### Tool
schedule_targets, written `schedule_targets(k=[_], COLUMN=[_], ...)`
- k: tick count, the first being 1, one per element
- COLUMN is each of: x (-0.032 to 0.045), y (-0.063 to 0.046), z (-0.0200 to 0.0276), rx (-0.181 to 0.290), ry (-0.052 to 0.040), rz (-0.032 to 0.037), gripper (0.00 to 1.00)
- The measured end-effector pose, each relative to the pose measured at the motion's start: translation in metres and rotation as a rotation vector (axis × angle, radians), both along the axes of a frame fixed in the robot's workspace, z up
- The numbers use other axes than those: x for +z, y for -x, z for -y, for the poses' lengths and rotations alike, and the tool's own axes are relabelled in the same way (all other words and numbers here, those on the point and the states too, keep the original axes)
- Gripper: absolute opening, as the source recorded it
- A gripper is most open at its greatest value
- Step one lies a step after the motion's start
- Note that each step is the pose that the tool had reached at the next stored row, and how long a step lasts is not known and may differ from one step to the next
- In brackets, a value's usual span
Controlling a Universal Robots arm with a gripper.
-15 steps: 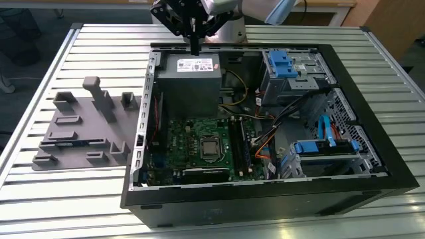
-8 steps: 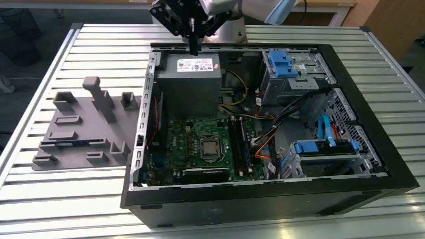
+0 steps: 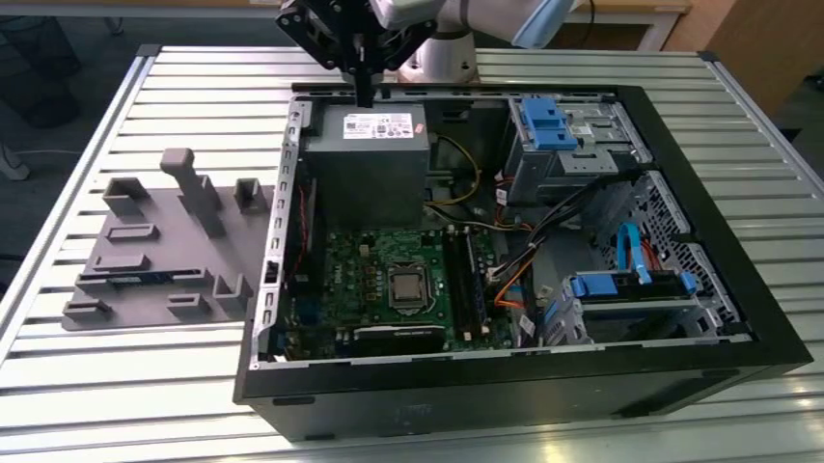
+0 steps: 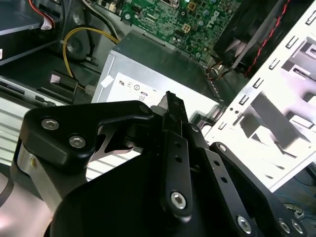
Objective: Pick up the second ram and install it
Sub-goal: 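Reach for the second ram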
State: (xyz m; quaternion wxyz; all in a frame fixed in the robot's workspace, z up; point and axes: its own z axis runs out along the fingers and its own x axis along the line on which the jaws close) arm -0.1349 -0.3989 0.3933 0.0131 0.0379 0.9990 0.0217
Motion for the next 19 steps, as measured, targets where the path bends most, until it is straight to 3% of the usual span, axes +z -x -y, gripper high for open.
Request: schedule_targets(k=[19], x=[-0.0003], y=[0.018], z=[0.0], rx=[0.0], ry=[-0.0001], rz=[0.0], gripper=[0.11])
